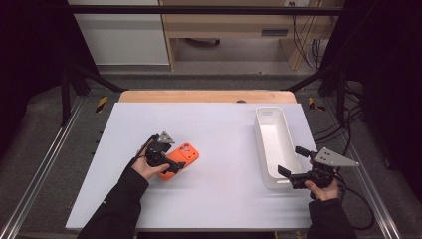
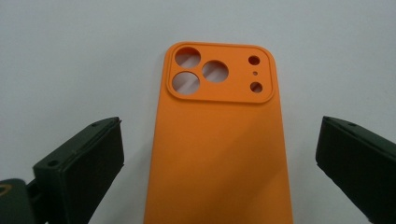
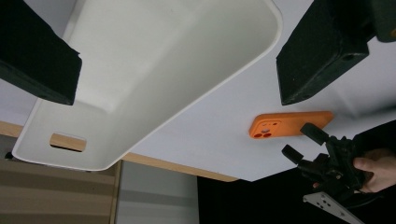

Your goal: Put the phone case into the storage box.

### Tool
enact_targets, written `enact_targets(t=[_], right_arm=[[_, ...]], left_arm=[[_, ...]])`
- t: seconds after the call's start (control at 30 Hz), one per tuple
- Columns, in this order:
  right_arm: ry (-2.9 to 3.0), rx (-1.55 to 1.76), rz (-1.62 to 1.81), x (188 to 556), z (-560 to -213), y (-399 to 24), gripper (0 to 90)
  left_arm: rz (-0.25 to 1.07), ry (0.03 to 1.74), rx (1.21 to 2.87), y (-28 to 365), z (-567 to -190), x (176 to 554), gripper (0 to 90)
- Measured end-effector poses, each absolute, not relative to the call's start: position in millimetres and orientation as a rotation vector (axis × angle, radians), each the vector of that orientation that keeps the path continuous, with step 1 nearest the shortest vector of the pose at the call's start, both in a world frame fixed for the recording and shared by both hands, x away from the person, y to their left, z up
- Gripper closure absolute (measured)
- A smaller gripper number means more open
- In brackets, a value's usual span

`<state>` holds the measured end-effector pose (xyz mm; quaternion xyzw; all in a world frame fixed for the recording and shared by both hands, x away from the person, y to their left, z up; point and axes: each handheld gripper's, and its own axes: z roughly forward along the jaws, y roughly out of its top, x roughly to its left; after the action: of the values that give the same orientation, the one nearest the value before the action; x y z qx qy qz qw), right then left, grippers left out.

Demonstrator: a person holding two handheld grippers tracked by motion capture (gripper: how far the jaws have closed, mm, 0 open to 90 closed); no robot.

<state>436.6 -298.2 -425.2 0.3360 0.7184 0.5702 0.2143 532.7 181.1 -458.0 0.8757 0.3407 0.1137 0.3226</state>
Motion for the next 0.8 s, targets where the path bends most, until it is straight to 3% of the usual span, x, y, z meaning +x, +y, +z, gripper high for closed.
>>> enact_targets(t=[0.8], right_arm=[[1.992, 0.933, 1.582, 436.6, -425.1, -298.6, 0.5]], left_arm=[[0.284, 0.910, 2.388, 178.4, -469.6, 534.6, 4.4]])
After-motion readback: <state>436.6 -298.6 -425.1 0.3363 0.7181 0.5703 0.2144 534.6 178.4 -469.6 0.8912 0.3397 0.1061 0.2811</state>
